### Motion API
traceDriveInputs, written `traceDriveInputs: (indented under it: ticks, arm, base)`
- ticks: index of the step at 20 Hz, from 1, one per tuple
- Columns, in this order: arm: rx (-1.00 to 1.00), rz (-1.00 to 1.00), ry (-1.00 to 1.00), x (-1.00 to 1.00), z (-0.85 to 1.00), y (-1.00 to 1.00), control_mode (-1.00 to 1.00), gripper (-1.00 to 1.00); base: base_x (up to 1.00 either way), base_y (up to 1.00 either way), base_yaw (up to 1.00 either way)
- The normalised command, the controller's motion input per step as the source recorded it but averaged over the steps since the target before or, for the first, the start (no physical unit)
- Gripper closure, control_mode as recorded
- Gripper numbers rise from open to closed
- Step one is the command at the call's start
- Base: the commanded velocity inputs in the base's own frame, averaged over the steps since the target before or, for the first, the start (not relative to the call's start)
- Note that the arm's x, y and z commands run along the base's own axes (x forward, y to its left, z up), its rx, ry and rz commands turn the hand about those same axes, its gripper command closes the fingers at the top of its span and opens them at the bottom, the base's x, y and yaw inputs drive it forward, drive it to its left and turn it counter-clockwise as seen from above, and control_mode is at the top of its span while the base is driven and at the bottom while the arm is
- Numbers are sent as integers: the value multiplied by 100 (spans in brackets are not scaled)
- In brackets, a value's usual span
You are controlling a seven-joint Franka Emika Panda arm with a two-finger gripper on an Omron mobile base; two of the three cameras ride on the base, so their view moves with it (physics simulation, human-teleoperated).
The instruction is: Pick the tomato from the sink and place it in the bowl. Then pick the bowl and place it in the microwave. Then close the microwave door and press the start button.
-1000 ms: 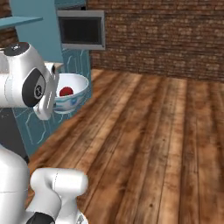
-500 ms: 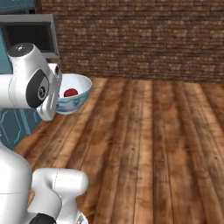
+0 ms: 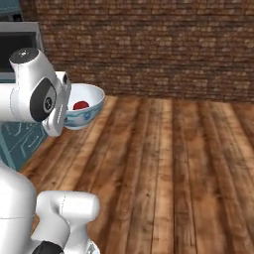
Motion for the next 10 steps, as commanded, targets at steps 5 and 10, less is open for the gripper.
traceDriveInputs:
  ticks: [5,10]
  arm:
    - [0,0,0,0,0,0,100,100]
    - [0,0,0,0,0,0,100,100]
  base:
    - [100,-1,0]
    - [100,-1,0]
